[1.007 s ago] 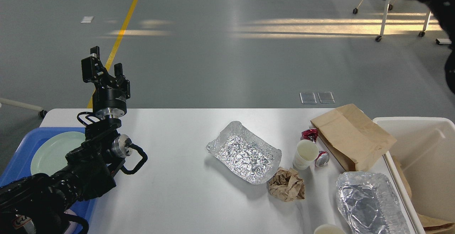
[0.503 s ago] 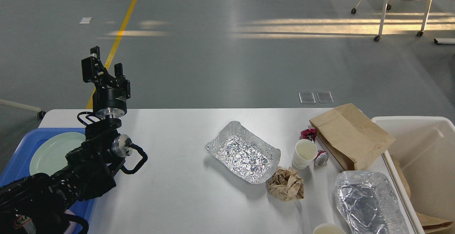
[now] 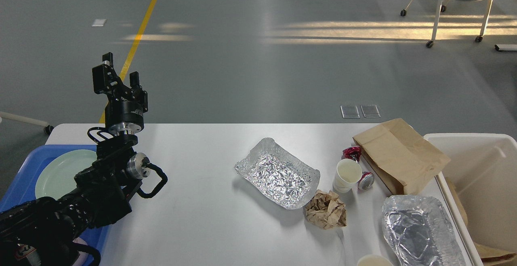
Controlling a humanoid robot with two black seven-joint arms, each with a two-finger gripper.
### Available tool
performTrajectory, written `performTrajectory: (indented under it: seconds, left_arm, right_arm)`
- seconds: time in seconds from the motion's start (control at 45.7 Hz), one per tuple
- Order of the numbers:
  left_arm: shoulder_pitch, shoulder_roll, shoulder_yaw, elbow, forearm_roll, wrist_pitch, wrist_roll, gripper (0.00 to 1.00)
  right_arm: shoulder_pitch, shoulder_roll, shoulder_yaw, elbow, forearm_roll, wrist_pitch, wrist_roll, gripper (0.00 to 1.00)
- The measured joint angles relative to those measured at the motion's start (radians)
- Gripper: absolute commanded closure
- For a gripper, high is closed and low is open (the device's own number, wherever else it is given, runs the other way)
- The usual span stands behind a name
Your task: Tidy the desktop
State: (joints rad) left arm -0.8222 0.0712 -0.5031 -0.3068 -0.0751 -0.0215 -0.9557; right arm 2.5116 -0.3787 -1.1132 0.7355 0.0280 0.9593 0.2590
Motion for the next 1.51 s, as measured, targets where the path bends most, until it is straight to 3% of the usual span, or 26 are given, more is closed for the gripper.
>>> performTrajectory:
  seconds: [0.503, 1.51]
  left_arm:
    - [0.000, 0.000, 0.000, 0.000, 0.000, 0.000, 0.000, 0.04]
    - [0.000, 0.001, 0.000, 0.000, 0.000, 0.000, 0.000, 0.04]
  right_arm:
    - [0.110, -0.022, 0.026, 0.013, 0.001, 0.001, -0.004, 0.00]
    - [0.101, -0.064, 0.025, 0.010, 0.000, 0.001, -0.006, 0.00]
